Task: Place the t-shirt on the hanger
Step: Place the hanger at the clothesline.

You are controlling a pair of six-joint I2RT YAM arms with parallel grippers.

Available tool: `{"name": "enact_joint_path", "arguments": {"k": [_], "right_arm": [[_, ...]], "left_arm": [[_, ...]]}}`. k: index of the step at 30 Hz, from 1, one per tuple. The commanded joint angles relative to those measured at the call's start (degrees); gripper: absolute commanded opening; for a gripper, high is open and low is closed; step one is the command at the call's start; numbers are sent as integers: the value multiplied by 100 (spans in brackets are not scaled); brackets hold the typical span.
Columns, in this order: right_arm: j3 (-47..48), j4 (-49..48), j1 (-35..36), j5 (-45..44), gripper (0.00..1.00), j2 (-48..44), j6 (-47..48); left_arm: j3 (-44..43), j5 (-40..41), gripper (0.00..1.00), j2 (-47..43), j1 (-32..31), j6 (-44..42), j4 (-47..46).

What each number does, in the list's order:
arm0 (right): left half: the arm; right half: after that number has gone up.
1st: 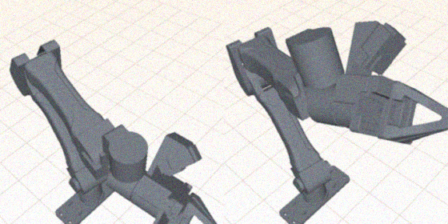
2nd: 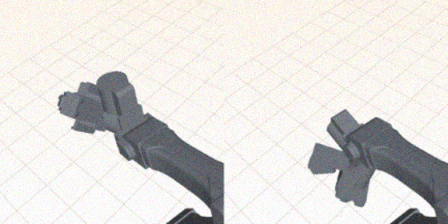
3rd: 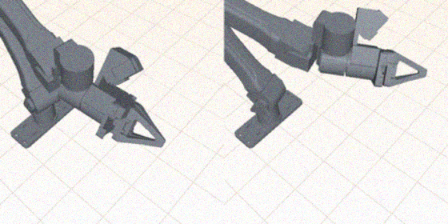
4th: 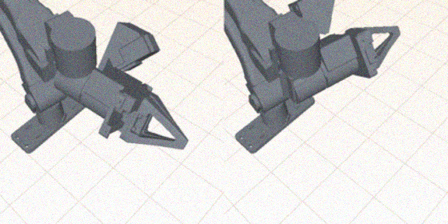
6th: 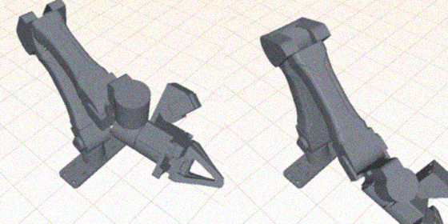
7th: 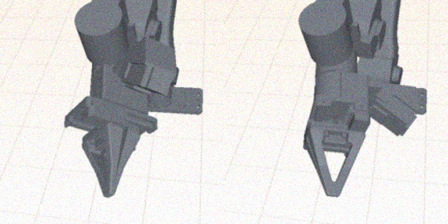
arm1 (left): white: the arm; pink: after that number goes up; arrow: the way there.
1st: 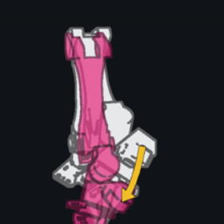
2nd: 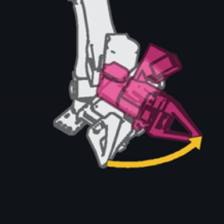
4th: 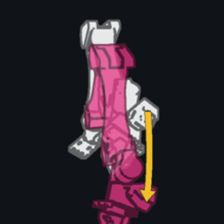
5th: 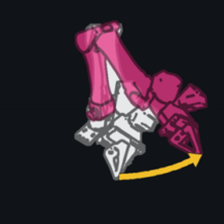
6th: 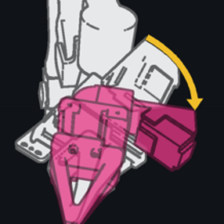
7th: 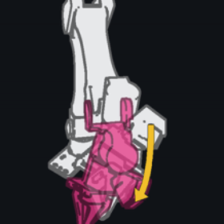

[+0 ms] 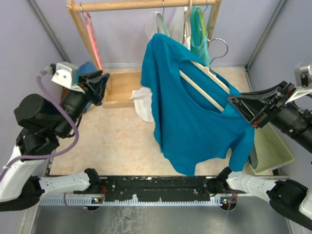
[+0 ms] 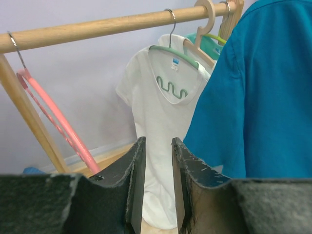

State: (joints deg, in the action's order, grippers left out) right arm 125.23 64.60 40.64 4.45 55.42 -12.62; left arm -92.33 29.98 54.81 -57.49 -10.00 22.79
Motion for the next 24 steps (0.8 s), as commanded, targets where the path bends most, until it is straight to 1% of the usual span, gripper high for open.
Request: {"name": "enact_joint_path", "arguments": {"k": [1, 5, 14, 19, 24], "right_arm": [[-63, -1130, -39, -540, 0, 258, -44], [-117, -1863, -39, -652, 0, 560, -255], [-132, -3561, -39, -400, 0, 916, -978], [-633, -4713, -39, -556, 0, 916, -1318], [-1403, -5401, -39, -926, 0, 911, -1430]], "left_arm": [[-114, 32, 34, -199, 10, 50, -122], [-64, 6, 34, -292, 10, 51, -130], [60, 52, 34, -567, 10, 37, -73], [110, 31, 33, -660, 10, 50, -49], [106, 34, 33, -739, 10, 48, -1]]}}
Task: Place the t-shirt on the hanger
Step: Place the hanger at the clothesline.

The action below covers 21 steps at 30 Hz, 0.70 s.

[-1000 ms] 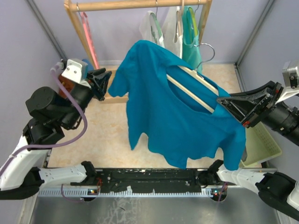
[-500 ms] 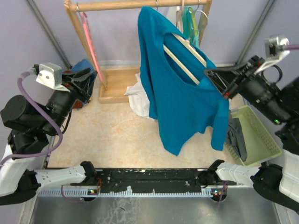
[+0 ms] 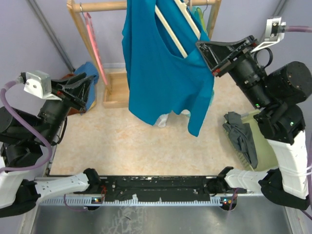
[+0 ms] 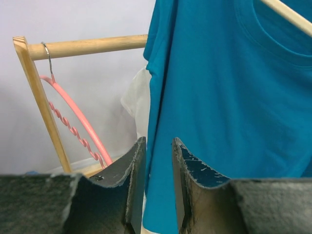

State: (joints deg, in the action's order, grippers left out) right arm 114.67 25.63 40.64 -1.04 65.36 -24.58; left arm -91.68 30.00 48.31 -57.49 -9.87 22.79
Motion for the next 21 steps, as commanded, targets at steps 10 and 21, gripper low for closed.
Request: {"name": "enact_joint_path", "arguments": {"k": [10, 21], "right_arm": [[-2052, -2141, -39, -444, 0, -194, -229], [-2006, -1469, -28, 207, 0, 391, -121]], "left_arm": [[116, 50, 32, -188, 10, -27, 34], [270, 60, 32, -169, 10, -96, -53]]}}
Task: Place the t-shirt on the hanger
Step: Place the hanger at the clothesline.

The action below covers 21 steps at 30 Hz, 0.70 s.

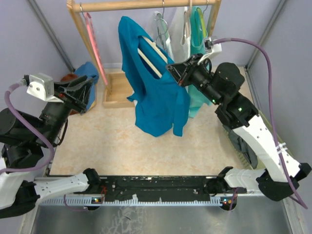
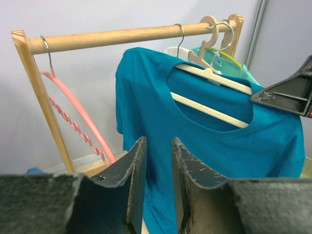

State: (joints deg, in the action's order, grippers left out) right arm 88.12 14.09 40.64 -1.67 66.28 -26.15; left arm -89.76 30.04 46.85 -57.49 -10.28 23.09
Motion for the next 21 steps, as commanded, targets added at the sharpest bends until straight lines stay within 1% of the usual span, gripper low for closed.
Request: {"name": "enact_joint_path", "arguments": {"k": [1, 6, 12, 18, 21], "right_arm": [[803, -214, -22, 276, 0, 439, 56], [1881, 335, 243, -238, 0, 1280, 548], [3187, 837, 396, -866, 0, 2301, 1128], [3849, 989, 406, -1260, 0, 2894, 1522], [4371, 1207, 409, -1457, 0, 3270, 1718]], "left_arm": [[89, 47, 32, -26, 10, -47, -93], [231, 5, 32, -13, 10, 133, -37], [848, -198, 32, -68, 10, 652, -20], [1375, -640, 31, -166, 10, 1182, -23], [1608, -748, 31, -234, 10, 1416, 20]]}}
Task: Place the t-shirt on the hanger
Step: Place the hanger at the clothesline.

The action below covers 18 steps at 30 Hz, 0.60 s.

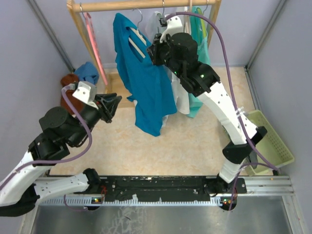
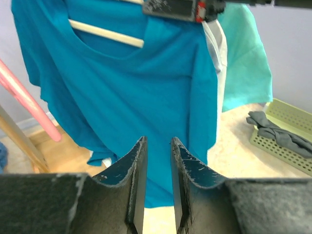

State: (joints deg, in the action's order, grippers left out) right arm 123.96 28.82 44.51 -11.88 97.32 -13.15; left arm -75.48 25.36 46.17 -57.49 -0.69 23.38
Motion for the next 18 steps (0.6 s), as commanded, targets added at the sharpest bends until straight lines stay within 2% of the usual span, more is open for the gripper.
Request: {"name": "enact_joint_path", "arguments": {"k": [1, 12, 18], "right_arm": [[906, -240, 22, -499, 0, 236, 480], [1035, -509, -66, -910, 0, 359, 769], [985, -700, -215, -918, 0, 279, 739]], "left_arm": [[285, -332, 30, -206, 10, 526, -16], [1445, -796, 30, -355, 10, 1066, -426], [1697, -897, 30, -315, 10, 1207, -523]]}}
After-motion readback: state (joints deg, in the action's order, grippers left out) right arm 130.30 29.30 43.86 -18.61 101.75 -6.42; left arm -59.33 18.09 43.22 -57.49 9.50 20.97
